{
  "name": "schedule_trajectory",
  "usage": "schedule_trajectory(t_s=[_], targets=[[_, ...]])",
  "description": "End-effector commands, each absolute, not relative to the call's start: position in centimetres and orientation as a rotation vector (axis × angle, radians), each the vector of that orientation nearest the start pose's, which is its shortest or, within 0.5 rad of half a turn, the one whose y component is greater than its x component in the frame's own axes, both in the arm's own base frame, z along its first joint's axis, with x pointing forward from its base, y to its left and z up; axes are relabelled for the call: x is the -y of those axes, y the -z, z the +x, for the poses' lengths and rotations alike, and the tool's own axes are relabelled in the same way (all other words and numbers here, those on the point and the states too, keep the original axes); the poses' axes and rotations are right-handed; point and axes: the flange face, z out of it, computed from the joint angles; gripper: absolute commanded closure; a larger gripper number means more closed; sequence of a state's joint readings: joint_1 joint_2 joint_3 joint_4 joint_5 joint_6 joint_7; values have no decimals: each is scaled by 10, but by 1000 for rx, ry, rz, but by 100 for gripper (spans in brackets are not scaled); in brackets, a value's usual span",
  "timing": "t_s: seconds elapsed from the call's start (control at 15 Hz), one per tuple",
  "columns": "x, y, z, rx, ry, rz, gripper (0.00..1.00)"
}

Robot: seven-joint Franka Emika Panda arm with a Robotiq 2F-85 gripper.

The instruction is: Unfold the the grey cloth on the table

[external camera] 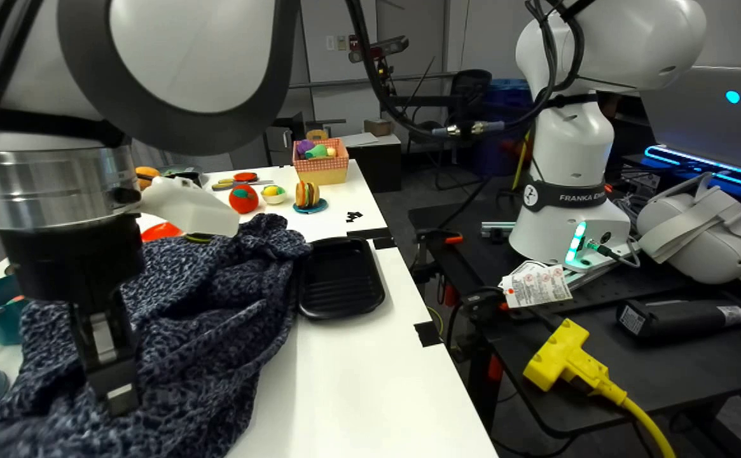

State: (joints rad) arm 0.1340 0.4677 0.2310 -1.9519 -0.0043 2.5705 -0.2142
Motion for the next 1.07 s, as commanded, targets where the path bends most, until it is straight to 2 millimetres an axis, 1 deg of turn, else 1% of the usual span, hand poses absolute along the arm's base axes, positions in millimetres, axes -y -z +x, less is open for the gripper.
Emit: schedule_trajectory(t_s=[0.0,0.2,0.53,0.6,0.67,0.73,0.8,0.93,1.0], targets=[[-234,-285,573,1039,173,-2820,99],[-237,-298,556,1166,78,-2732,99],[-222,-305,540,1286,-99,-2659,99],[-220,-305,538,1306,-136,-2646,71],[-218,-305,536,1320,-160,-2637,69],[-216,-305,535,1334,-180,-2631,64],[-215,-305,534,1343,-195,-2627,55],[-214,-306,532,1354,-219,-2619,42],[-213,-307,532,1358,-225,-2616,33]])
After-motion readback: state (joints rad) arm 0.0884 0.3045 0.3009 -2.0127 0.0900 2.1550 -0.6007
